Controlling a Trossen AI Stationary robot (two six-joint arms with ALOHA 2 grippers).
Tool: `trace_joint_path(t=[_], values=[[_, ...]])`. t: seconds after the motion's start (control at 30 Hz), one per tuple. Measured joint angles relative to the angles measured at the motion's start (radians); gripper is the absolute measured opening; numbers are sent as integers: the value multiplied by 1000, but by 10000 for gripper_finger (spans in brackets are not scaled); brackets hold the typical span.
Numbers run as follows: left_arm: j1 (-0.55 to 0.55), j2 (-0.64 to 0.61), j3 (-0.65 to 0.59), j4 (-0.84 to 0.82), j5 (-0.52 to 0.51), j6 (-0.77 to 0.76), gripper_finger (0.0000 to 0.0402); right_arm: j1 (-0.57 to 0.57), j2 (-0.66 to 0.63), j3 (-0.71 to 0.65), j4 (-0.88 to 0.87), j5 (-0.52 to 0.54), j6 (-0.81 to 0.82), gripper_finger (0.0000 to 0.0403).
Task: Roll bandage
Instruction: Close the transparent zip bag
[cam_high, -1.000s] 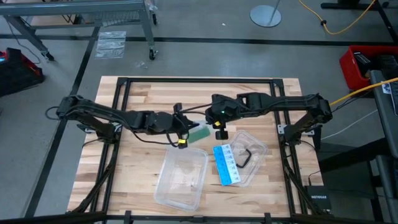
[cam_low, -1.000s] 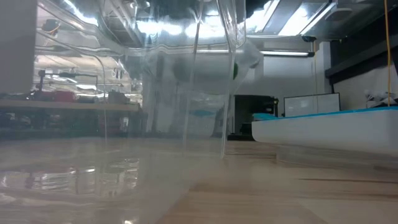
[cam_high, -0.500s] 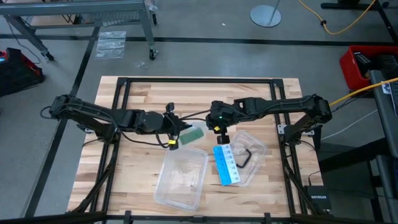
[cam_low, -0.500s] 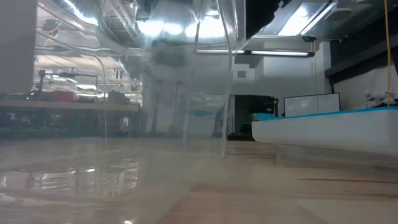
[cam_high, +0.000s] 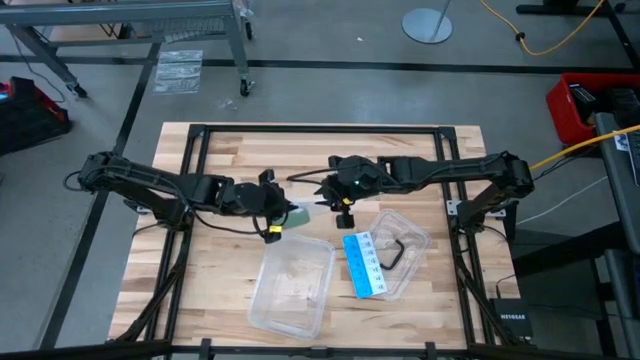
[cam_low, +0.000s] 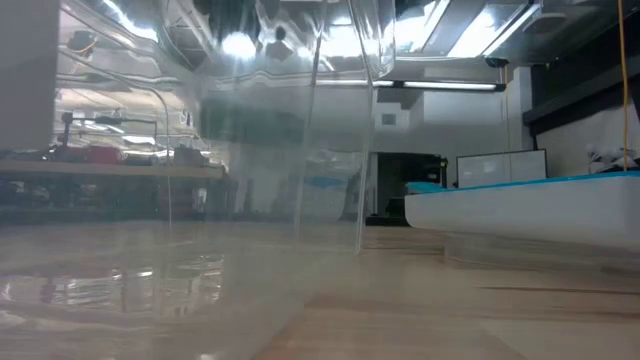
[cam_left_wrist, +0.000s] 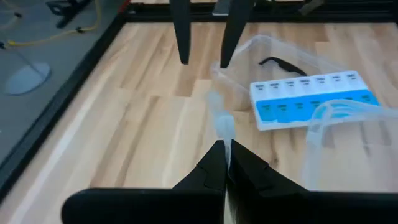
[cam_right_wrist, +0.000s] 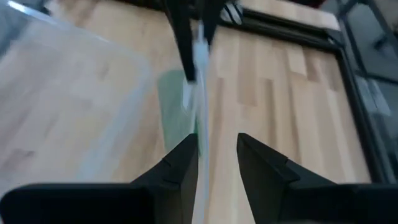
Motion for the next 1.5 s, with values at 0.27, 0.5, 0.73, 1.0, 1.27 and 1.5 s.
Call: trace_joint_path(t=[0.27, 0.5, 0.73, 1.0, 1.27, 1.5], values=[[-2, 0, 0, -4, 54, -27, 0, 0, 52, 0, 93, -55, -9, 115], [-2, 3, 0, -45, 74, -33, 0, 0, 89, 0, 160, -113, -22, 115], [-2, 5, 0, -106, 75, -53, 0, 0, 87, 13, 211, -138, -21, 115], [-2, 5, 0, -105, 75, -55, 0, 0, 105, 13, 251, -142, -18, 115], [-2, 6, 0, -95, 75, -55, 0, 0, 144, 13, 316, -138, 42, 115], [-2, 6, -1, -87, 75, -55, 0, 0, 144, 13, 317, -138, 48, 115]])
